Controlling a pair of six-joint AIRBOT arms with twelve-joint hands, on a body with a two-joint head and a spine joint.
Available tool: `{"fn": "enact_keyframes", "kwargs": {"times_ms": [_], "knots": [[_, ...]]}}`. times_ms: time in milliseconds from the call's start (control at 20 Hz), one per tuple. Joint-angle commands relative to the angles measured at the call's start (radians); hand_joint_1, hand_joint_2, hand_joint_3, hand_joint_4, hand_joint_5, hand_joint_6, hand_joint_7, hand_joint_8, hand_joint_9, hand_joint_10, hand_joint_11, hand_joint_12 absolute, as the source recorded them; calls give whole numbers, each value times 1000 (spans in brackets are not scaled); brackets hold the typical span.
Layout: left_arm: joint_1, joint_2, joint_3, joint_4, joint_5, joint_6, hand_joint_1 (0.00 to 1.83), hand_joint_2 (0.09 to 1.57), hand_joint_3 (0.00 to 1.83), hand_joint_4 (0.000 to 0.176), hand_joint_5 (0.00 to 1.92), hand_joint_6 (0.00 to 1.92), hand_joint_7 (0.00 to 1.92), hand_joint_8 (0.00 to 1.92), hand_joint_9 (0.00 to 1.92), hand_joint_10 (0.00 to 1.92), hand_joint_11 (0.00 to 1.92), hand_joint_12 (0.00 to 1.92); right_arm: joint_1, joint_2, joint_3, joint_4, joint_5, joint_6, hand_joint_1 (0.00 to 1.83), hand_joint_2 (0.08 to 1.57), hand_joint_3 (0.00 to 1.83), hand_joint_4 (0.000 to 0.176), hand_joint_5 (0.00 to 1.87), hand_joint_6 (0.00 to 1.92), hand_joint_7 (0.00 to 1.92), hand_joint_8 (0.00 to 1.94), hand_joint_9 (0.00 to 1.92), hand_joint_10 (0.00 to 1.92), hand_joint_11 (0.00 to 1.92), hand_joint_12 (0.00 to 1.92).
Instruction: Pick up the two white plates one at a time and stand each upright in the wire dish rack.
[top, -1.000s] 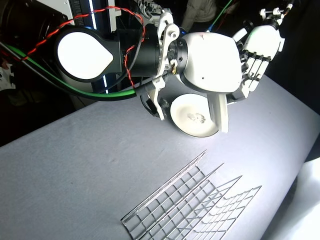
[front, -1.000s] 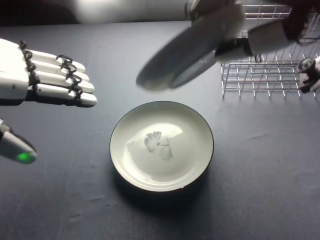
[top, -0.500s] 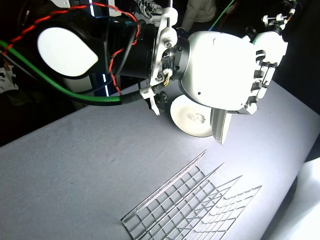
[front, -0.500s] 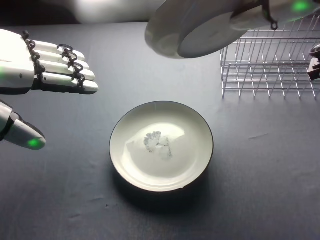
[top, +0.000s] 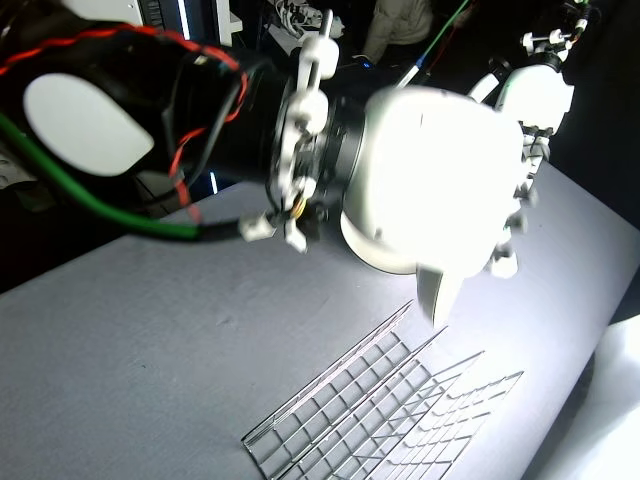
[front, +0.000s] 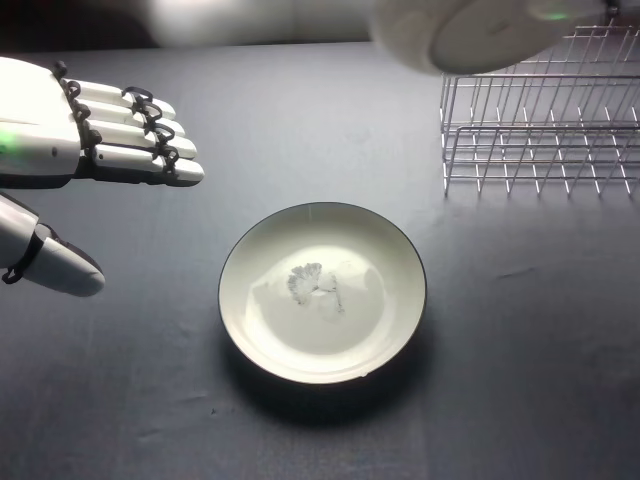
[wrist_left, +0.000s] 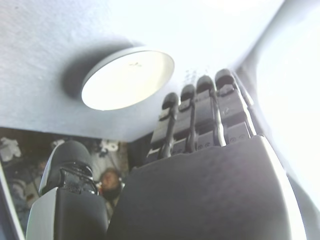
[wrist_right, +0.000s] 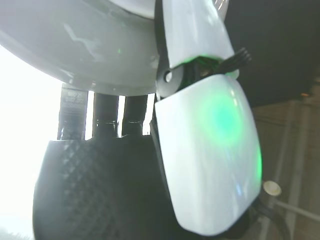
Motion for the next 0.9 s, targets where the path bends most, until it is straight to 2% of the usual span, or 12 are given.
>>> {"fn": "enact_keyframes", "kwargs": {"times_ms": [0, 50, 150, 200, 250, 350, 400, 450, 500, 550, 650, 850], "knots": [[-5, 3, 1, -65, -1, -2, 0, 1126, 0, 0, 0, 0, 0, 0, 0, 0, 0, 0, 18, 5, 12, 24, 142, 16, 1500, 1037, 0, 0, 1093, 742, 1222, 490, 1169, 721, 772, 1436], [-4, 2, 1, -65, -1, -2, 0, 1122, 0, 0, 0, 0, 0, 0, 0, 0, 0, 0, 18, 5, 23, 24, 136, 13, 1419, 1034, 0, 0, 1067, 804, 1208, 513, 1135, 840, 837, 1102], [-2, 0, 1, -65, 0, -2, 0, 1129, 0, 0, 0, 0, 0, 0, 0, 0, 0, 0, 18, 5, 51, 24, 123, 10, 1398, 1037, 0, 0, 1056, 826, 1197, 560, 1101, 901, 895, 915], [-2, -1, 1, -65, 1, -2, 0, 1126, 0, 0, 0, 0, 0, 0, 0, 0, 0, 0, 18, 5, 61, 24, 121, 10, 1397, 1039, 2, 0, 1045, 840, 1186, 580, 1094, 916, 897, 904], [0, -2, 1, -65, 2, -2, 0, 1122, 0, 0, 0, 0, 0, 0, 0, 0, 0, 0, 18, 5, 70, 24, 114, 10, 1479, 1041, 1, 0, 1058, 797, 1191, 552, 1145, 775, 799, 1342], [6, -6, 0, -65, 2, -2, 0, 1122, 0, 0, 0, 0, 0, 0, 0, 0, 0, 0, 12, 6, 81, 23, 112, 8, 1498, 1041, 0, 0, 1085, 769, 1207, 509, 1144, 744, 777, 1450], [10, -8, -1, -65, 1, -2, 0, 1122, 0, 0, 0, 0, 0, 0, 0, 0, 0, 0, 7, 6, 87, 22, 112, 7, 1419, 1031, 0, 0, 1093, 780, 1218, 503, 1116, 848, 831, 1116], [14, -10, -4, -65, -2, -4, 0, 1120, 0, 0, 10, 4, 0, 0, 0, 0, 0, 0, -2, 7, 95, 22, 112, 7, 1402, 1031, 0, 0, 1091, 781, 1211, 523, 1100, 876, 883, 898], [14, -10, -9, -66, -3, -5, 0, 1121, 0, 0, 4, 1, 0, 0, 0, 0, 0, 0, -10, 7, 99, 22, 112, 7, 1401, 1025, 0, 0, 1130, 693, 1211, 523, 1107, 898, 938, 887], [14, -10, -14, -68, -6, -6, 0, 1123, 0, 0, 0, 0, 0, 0, 0, 0, 0, 0, -19, 8, 106, 22, 112, 7, 1401, 1015, 0, 0, 1160, 694, 1238, 449, 1130, 838, 953, 871], [15, -10, -24, -68, -7, -6, 0, 1132, 3, 0, 0, 0, 0, 0, 0, 0, 0, 0, -41, 8, 121, 22, 112, 7, 1402, 1019, 2, 0, 1105, 682, 1256, 498, 1121, 871, 942, 877], [29, -13, -40, -78, -15, -12, 0, 1129, 1, 0, 0, 0, 0, 0, 0, 0, 0, 0, -90, 8, 130, 22, 115, 7, 1396, 1038, 0, 0, 1048, 825, 1172, 627, 1115, 857, 954, 833]]}}
